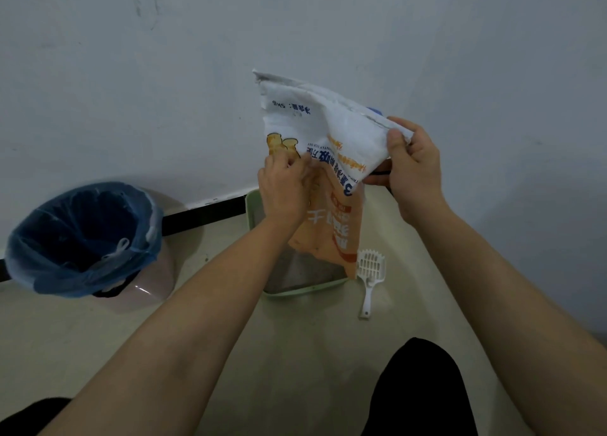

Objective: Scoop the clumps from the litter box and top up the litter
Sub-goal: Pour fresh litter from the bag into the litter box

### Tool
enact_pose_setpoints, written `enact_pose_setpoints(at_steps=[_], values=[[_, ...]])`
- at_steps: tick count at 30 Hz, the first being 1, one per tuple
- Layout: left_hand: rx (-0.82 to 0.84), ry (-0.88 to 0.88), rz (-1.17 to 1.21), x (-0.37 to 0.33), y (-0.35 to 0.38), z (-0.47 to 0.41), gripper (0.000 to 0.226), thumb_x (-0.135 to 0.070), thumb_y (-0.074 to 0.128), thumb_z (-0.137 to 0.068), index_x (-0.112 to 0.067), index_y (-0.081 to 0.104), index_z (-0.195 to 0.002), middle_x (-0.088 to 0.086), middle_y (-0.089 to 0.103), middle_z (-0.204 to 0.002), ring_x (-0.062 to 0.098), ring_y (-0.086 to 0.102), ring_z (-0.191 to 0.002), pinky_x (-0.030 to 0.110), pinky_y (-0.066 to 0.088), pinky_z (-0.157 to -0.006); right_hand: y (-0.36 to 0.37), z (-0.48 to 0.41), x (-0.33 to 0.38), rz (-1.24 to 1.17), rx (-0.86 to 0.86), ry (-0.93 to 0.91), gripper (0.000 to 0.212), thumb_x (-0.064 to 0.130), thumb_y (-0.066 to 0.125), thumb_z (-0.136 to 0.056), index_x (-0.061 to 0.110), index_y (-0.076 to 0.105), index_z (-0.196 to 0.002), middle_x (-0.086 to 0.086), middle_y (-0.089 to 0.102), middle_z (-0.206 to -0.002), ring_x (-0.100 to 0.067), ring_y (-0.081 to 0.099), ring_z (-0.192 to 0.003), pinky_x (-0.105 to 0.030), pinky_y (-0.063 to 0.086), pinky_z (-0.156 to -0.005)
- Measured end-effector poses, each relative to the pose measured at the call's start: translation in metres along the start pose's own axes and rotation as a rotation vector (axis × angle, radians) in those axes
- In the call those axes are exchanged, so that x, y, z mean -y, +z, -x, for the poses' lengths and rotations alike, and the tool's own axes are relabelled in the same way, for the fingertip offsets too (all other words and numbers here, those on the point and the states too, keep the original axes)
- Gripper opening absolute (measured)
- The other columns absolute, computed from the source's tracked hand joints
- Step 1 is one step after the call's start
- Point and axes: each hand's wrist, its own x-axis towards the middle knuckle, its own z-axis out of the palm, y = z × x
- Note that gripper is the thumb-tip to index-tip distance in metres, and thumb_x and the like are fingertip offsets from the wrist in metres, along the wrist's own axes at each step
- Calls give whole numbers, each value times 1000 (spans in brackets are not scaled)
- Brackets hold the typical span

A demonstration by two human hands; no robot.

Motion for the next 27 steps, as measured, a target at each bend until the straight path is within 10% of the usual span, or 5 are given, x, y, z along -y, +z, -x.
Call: enact_pose_setpoints(at_steps=[10, 14, 19, 23, 27], values=[[103, -133, 388, -3, -10, -13, 16, -7, 67, -85, -12, 77, -96, -3, 69, -90, 5, 59, -82, 7, 42, -76, -11, -10, -16, 624, -31, -539, 37, 38, 35, -106, 23, 53, -134, 5, 71, -99, -13, 68, -76, -38, 57, -70], [110, -297, 527, 15, -21, -18, 19, -1, 61, -85, -14, 74, -88, -4, 68, -85, 4, 62, -74, 17, 49, -71, -11, -24, -27, 159, 50, -178, 43, 45, 29, -100, 33, 49, -135, 11, 61, -121, -18, 65, -78, -29, 50, -56], [209, -315, 542, 16, -35, -21, 48, 13, 51, -79, -27, 48, -53, -16, 48, -57, -5, 39, -60, 17, 33, -56, -4, -40, -64, 355, 385, 60, 52, 30, 58, -94, 29, 46, -145, 10, 52, -141, -17, 53, -125, -45, 46, -104], [246, -365, 562, 19, -41, -24, 50, 8, 53, -77, -39, 58, -60, -17, 60, -61, -2, 49, -63, 24, 43, -63, 14, -30, -58, 242, 514, 107, 44, 23, 56, -97, 28, 53, -140, 10, 60, -133, -12, 56, -122, -37, 44, -105], [220, -272, 476, 17, -47, -22, 29, 13, 55, -80, -11, 72, -82, 10, 69, -81, -8, 48, -65, 3, 35, -59, 15, -30, -53, 128, 445, 146, 66, 33, 48, -87, 33, 31, -151, 6, 42, -151, -15, 44, -132, -42, 34, -113]])
